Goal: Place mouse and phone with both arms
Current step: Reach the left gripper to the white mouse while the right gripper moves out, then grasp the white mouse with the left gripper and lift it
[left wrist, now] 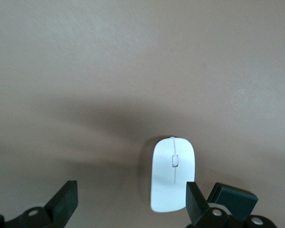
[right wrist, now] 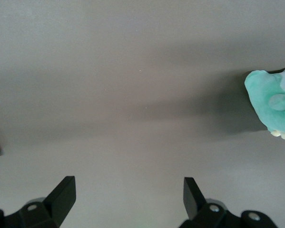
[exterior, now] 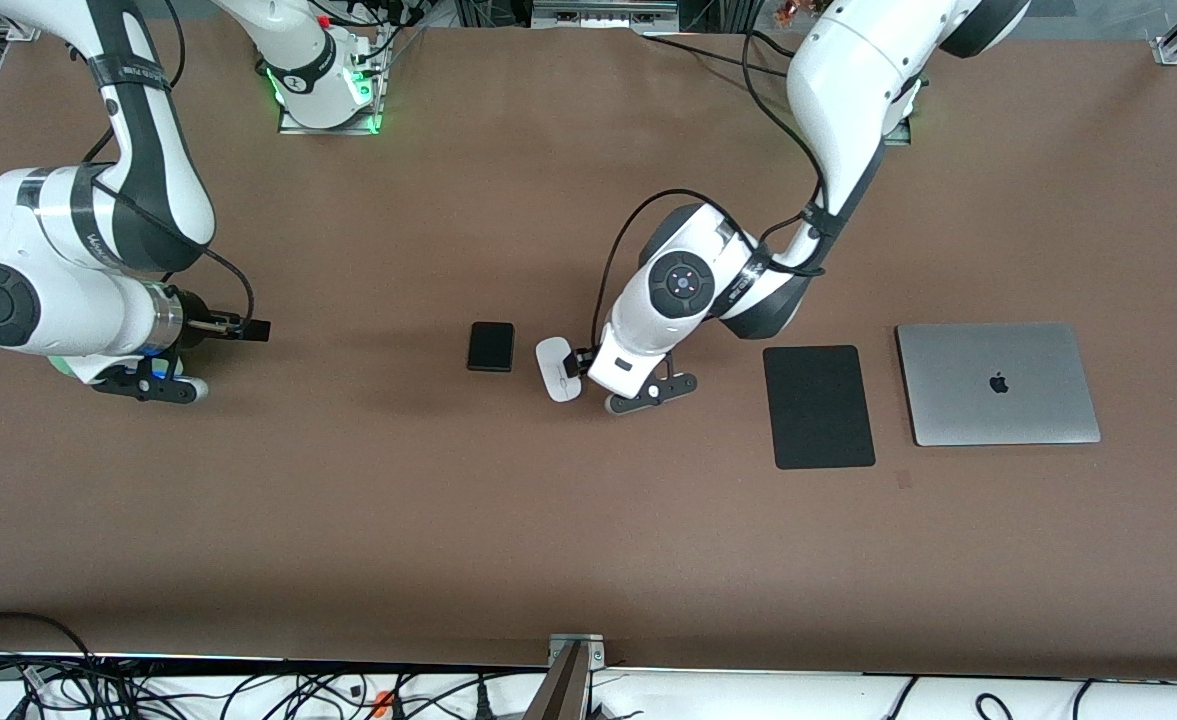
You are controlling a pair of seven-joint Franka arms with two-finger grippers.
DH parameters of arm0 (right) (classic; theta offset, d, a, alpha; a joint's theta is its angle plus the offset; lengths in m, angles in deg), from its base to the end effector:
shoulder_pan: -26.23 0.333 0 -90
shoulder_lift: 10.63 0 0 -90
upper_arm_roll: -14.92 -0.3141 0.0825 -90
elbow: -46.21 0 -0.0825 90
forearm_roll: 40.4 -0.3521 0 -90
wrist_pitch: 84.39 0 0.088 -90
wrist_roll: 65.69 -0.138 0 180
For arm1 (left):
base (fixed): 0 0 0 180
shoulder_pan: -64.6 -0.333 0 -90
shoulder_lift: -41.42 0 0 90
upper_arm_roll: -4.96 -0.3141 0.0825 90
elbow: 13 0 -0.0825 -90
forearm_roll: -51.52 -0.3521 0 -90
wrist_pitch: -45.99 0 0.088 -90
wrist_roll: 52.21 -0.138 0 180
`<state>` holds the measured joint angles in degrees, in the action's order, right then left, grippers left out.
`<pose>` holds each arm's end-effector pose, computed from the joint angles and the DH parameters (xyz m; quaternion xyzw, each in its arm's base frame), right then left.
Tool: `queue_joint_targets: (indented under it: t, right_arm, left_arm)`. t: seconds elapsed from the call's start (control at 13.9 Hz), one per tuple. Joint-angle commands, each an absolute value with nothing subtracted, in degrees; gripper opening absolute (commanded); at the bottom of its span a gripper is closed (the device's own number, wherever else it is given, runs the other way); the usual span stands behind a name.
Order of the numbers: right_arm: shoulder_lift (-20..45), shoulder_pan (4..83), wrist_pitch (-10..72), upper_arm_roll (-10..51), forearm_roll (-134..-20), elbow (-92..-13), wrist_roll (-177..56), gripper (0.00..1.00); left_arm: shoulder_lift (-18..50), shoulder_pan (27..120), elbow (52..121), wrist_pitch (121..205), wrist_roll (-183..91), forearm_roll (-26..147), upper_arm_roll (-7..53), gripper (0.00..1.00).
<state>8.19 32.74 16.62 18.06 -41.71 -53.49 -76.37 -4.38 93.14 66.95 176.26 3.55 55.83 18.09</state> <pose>0.5693 0.0382 0.3502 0.9861 -0.0668 -0.1510 0.0168 0.5543 -0.4548 0.2350 0.9761 0.1814 -0.0509 0.1082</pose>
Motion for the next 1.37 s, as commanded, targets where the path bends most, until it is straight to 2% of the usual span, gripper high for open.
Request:
queue_joint_targets:
  t: [0.0, 0.14, 0.29, 0.94, 1.15, 1.3]
  right_arm:
    - [7.6, 33.5, 17.5, 18.0, -41.8, -53.9, -77.1, 1.00]
    - [7.7, 33.5, 17.6, 18.0, -41.8, -53.9, -77.1, 1.00]
    - [7.9, 33.5, 18.1, 18.0, -41.9, -53.9, -77.2, 1.00]
    - [7.9, 34.3, 18.3, 18.0, -42.1, -53.8, -78.8, 1.00]
    - [7.9, 34.4, 18.3, 17.9, -42.2, -53.8, -78.9, 1.00]
    - [7.8, 34.5, 18.3, 17.6, -42.2, -53.8, -79.7, 1.00]
  left_arm:
    - [-8.3, 101.8, 62.9, 178.5, 7.7, 54.5, 11.0, 1.00]
    - [-12.5, 108.3, 58.2, 178.5, 11.1, 54.6, 5.6, 1.00]
    - [-16.0, 109.9, 54.2, 178.5, 13.5, 54.6, 4.5, 1.00]
    - [-18.0, 110.4, 53.2, 178.7, 12.9, 54.6, 4.4, 1.00]
    - [-18.0, 110.3, 53.4, 178.7, 11.8, 54.5, 4.5, 0.68]
    - [-17.6, 109.6, 53.4, 178.6, 9.2, 54.6, 4.5, 0.52]
